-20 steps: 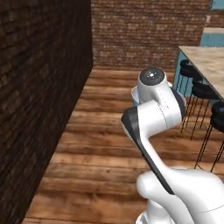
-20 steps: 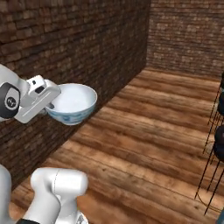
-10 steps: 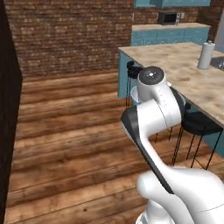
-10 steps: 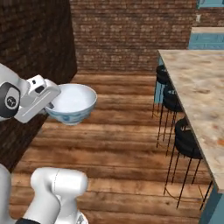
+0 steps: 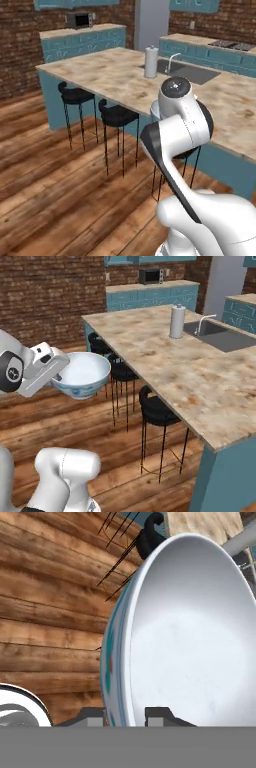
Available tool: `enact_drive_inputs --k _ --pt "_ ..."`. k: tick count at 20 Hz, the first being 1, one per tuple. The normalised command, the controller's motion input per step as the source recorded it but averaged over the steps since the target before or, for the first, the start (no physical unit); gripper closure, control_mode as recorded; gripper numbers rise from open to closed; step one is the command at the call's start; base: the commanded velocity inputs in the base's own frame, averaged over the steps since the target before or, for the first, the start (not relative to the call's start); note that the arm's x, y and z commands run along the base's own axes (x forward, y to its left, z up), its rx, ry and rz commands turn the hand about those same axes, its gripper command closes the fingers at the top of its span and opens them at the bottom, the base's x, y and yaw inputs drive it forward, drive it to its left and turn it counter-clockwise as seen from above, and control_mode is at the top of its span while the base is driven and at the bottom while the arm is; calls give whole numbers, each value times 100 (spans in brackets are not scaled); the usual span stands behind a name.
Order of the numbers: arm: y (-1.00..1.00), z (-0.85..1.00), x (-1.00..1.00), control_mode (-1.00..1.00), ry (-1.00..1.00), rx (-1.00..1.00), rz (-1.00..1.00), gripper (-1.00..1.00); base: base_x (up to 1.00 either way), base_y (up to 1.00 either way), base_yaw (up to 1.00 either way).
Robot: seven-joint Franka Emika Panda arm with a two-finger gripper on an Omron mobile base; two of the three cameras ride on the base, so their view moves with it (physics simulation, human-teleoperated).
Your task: Pick up the bowls from the cabinet and place each bowl in front of a stool on the dining counter.
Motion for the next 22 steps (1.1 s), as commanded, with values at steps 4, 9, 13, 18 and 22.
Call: enact_drive_inputs --k 4,9,13,18,22 --pt "0 0 0 100 0 0 0 100 100 73 -69" --pt "0 0 0 100 0 0 0 100 74 52 -60" --pt "0 0 0 100 0 0 0 100 58 2 -70" --pt "0 0 0 100 0 0 0 100 55 39 -72" --pt "0 0 0 100 0 0 0 100 6 88 -63"
